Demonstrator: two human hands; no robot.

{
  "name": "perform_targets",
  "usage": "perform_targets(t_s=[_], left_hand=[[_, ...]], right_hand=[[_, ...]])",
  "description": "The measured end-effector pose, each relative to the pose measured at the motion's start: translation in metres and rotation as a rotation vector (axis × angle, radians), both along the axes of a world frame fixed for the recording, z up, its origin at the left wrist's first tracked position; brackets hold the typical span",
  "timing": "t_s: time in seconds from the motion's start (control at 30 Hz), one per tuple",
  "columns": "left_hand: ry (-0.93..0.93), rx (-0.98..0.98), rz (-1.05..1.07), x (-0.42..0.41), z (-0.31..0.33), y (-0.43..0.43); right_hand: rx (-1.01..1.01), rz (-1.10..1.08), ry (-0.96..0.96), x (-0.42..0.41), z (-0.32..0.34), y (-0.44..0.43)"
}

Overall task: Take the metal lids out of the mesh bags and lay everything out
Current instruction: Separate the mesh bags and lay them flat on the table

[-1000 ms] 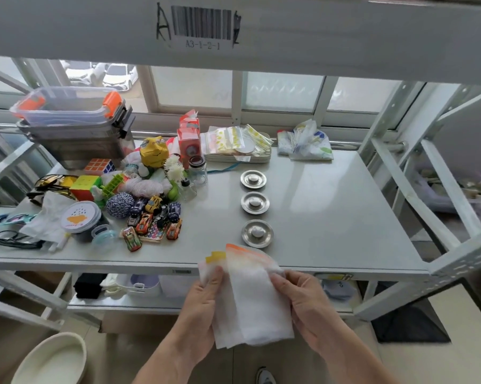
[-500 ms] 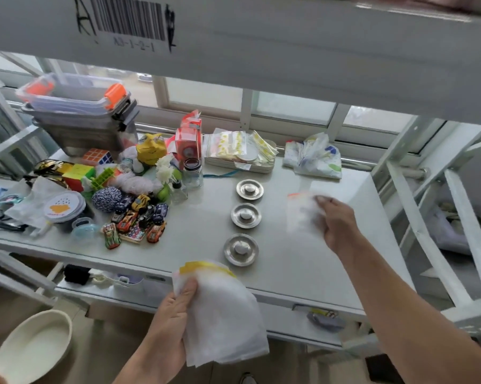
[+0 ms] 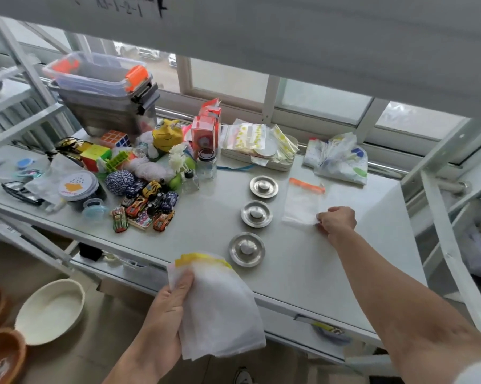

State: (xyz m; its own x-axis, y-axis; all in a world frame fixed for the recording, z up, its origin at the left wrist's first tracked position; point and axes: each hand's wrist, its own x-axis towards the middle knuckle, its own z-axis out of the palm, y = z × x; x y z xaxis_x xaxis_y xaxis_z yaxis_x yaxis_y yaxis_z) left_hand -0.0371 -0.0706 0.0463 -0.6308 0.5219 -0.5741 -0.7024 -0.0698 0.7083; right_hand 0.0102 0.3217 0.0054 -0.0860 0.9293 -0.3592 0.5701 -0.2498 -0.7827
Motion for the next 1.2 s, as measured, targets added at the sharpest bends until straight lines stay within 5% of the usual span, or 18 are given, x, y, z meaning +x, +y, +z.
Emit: perform_targets(t_s=[0.27,0.33,0.47,0.53,0.73,0.93,1.2], left_hand=[[-0.012,0.008,-0.043,-0.009,0.01,0.008],[-0.013,0.025,-0.076,-0.011,0.014,0.01],[0.009,0.051,-0.177,-0.012,0.019,0.016],[0.015,0.046,-0.202,-0.013,0.021,0.02],[-0.014,-0.021,-0.175,-0.009,0.013,0.028],[-0.036,-0.027,-0.157,-0.005,0.01,0.036],[0.021,-0.071,-0.127,0.004,-0.005,0.039]], right_hand=[[0.068,-0.039,-0.05,0.005,0.015,-0.021],[0.063,0.032,0.101,0.015,0.024,-0.058],[-0.52,0.45,0.388,0.05,0.051,-0.18],[-0.653,0.557,0.448,0.066,0.052,-0.216],[-0.776,0.252,0.74,0.086,0.052,-0.235],[-0.633,0.116,0.698,0.105,0.052,-0.187],[0.001,0.055,0.561,0.099,0.061,-0.006]])
